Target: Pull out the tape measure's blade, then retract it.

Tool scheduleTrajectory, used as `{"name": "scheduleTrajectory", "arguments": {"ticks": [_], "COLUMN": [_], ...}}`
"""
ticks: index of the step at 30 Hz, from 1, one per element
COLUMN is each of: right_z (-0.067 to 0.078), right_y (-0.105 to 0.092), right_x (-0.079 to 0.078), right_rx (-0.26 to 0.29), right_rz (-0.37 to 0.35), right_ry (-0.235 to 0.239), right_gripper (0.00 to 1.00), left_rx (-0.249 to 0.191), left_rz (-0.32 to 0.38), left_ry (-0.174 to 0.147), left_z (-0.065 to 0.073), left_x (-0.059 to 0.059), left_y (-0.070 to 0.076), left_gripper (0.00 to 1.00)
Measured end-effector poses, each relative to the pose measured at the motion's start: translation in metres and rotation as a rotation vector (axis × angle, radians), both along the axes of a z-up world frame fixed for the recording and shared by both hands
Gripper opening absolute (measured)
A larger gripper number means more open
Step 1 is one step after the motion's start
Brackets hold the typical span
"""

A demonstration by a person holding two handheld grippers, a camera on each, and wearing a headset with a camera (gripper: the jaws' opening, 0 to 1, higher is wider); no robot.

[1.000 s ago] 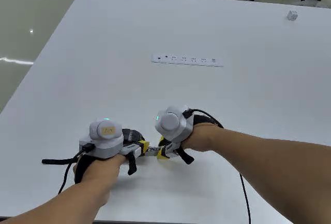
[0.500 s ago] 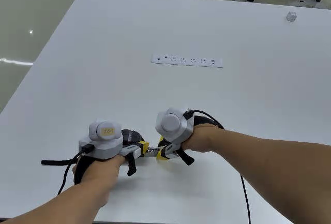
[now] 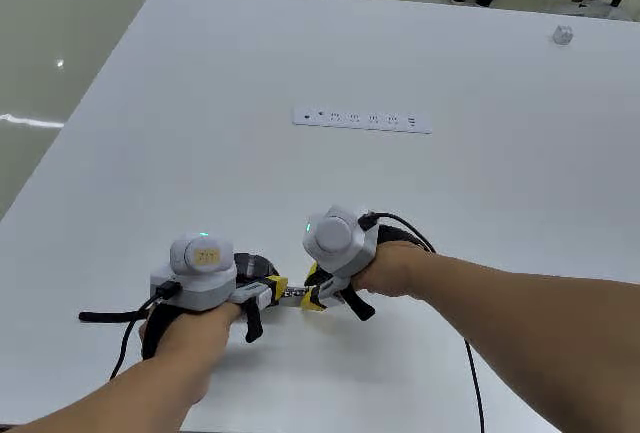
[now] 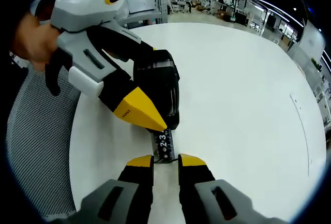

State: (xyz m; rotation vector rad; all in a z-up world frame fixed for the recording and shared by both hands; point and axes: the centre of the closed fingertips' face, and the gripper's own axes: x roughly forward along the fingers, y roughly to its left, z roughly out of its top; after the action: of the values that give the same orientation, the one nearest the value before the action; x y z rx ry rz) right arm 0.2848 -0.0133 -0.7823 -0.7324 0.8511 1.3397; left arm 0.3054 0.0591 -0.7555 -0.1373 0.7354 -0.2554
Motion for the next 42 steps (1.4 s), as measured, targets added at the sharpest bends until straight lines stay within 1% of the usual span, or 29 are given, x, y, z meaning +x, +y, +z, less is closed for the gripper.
{"name": "scheduleTrajectory", "arguments": {"ticks": [6, 8, 13, 23, 28, 36, 42], "right_z": [0.001, 0.003, 0.003, 0.003, 0.004, 0.004, 0.004], "right_y": [0.011, 0.015, 0.017, 0.021, 0.025, 0.029, 0.031], "right_x": [-0.001, 0.000, 0.001, 0.001, 0.000, 0.000, 0.000], "right_rx": [0.038, 0.049, 0.056, 0.070, 0.084, 0.096, 0.106], "right_rz": [-0.002, -0.007, 0.003, -0.010, 0.031, 0.040, 0.031], "right_ry": [-0.013, -0.010, -0.015, -0.013, -0.034, -0.031, -0.027], "right_gripper": [0.17, 0.16, 0.14, 0.14, 0.13, 0.13, 0.14], "left_rx": [-0.018, -0.023, -0.029, -0.033, -0.035, -0.038, -0.042], "left_rz": [-0.002, 0.003, 0.006, 0.004, 0.000, 0.000, 0.004], "left_ry": [-0.001, 0.001, 0.003, 0.002, 0.003, 0.002, 0.004], "left_z": [0.001, 0.001, 0.001, 0.001, 0.001, 0.001, 0.001], "left_x": [0.000, 0.000, 0.000, 0.000, 0.000, 0.000, 0.000], "left_y": [0.000, 0.000, 0.000, 0.001, 0.001, 0.002, 0.002], "left_gripper": [0.60, 0.60, 0.60, 0.60, 0.60, 0.60, 0.60]}}
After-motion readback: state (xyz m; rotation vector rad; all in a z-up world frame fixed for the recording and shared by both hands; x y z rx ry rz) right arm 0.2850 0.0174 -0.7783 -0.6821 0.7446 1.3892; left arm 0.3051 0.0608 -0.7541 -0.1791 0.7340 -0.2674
